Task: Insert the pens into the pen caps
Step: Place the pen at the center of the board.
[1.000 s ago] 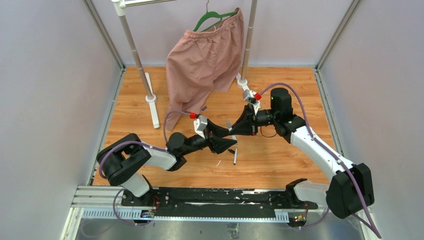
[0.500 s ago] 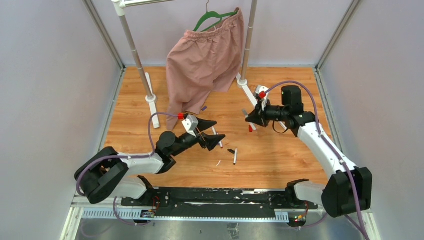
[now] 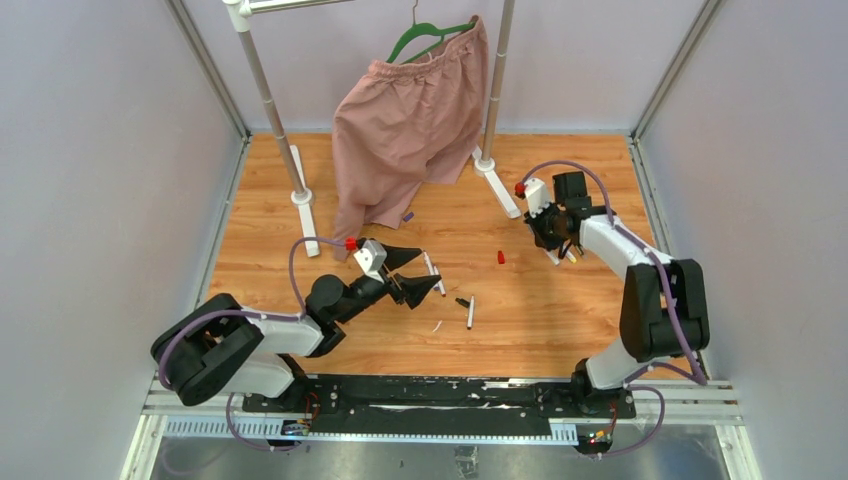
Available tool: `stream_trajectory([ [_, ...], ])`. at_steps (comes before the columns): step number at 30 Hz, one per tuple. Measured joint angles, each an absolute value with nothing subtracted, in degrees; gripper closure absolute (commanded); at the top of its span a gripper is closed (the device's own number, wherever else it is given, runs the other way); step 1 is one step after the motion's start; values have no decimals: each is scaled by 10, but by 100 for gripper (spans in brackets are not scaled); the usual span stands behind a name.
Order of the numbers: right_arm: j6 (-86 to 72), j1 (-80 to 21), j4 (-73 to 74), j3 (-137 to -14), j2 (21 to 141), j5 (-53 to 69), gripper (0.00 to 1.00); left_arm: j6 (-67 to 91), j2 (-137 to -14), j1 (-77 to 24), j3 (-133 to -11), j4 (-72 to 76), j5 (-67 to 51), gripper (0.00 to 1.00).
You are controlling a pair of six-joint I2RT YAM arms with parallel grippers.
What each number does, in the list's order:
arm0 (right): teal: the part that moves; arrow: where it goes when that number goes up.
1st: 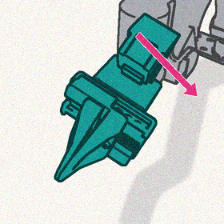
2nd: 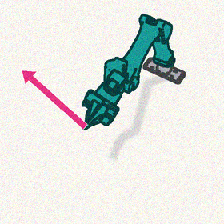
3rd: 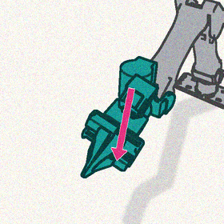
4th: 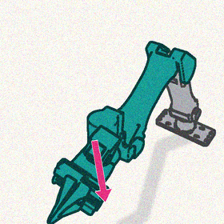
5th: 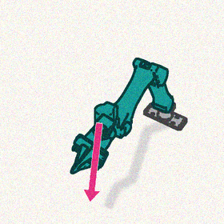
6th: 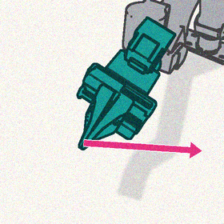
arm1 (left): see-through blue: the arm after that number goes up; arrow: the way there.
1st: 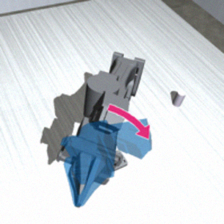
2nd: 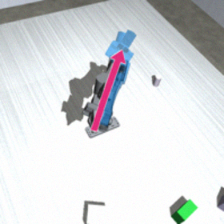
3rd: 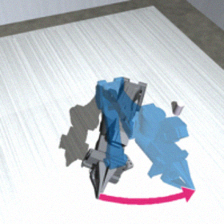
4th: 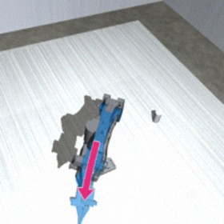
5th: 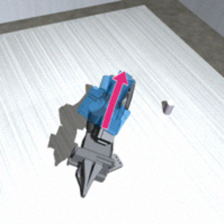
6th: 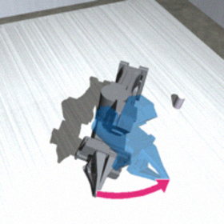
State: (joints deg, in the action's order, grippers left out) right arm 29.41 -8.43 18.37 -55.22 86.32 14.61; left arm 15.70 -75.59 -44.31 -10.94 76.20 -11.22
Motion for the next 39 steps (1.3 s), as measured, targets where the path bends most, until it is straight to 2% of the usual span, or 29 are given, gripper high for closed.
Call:
stream_trajectory([
  [7,283,-76,204,-582,932,63,86,159,-756,-443,-105,785,-111,18],
  [19,280,-76,227,-598,979,3,86,161,-756,-443,-102,799,-111,18],
  [20,280,-76,228,-600,980,-2,71,162,-756,-443,-101,799,-111,18],
  [22,279,-76,230,-605,980,-8,65,163,-756,-443,-99,801,-111,18],
  [28,277,-76,234,-615,980,-20,62,163,-756,-443,-97,809,-111,17],
  [39,277,-76,250,-615,955,-11,64,163,-756,-443,-95,816,-111,17],
])
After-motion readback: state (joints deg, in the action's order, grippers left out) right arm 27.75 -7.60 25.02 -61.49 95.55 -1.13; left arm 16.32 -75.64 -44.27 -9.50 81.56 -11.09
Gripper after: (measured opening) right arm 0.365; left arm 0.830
